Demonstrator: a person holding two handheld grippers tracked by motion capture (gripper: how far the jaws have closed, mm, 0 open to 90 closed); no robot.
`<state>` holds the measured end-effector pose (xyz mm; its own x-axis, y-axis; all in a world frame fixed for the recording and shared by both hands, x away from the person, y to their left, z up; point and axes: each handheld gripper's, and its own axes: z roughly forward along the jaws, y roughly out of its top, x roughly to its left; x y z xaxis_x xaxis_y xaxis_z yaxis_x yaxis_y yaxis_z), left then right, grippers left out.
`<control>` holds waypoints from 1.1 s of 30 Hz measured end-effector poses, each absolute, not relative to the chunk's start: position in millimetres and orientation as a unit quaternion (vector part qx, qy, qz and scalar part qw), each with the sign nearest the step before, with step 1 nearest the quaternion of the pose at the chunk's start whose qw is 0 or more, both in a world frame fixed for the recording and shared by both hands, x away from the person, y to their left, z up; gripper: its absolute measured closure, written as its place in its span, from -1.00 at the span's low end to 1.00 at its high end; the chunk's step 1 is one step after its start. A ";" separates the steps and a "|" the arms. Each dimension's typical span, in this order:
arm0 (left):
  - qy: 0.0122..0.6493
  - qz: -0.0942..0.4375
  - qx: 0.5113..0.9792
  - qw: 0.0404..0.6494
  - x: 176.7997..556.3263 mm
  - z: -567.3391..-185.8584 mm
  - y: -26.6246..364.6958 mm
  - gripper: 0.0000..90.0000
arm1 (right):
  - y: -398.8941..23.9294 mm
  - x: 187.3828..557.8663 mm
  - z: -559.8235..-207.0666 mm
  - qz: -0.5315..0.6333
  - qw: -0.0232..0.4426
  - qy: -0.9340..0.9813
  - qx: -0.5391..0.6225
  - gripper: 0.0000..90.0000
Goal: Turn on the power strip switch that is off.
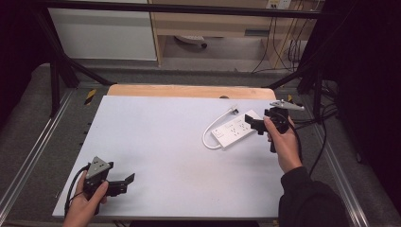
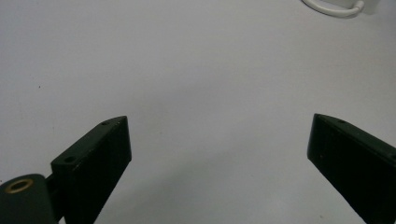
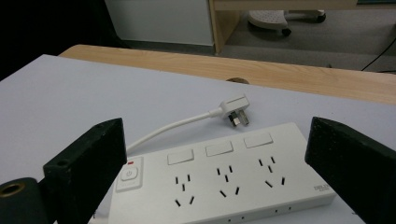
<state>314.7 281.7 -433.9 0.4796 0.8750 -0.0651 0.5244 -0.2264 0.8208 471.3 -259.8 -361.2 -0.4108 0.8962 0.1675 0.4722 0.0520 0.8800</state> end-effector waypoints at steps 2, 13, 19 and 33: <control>0.464 0.212 0.754 0.414 314.7 -434.0 281.8 -0.86 | -263.0 465.4 -360.0 0.480 0.223 0.690 0.493 -0.87; 0.467 0.212 0.754 0.410 314.6 -434.6 282.9 -0.86 | -282.2 430.8 -356.3 0.498 0.218 0.683 0.488 -0.86; 0.466 0.212 0.755 0.410 314.4 -434.7 282.6 -0.86 | -289.3 412.6 -362.8 0.500 0.222 0.681 0.486 -0.86; 0.467 0.211 0.755 0.409 314.6 -435.0 282.3 -0.86 | -298.5 373.3 -389.8 0.496 0.220 0.691 0.478 -0.89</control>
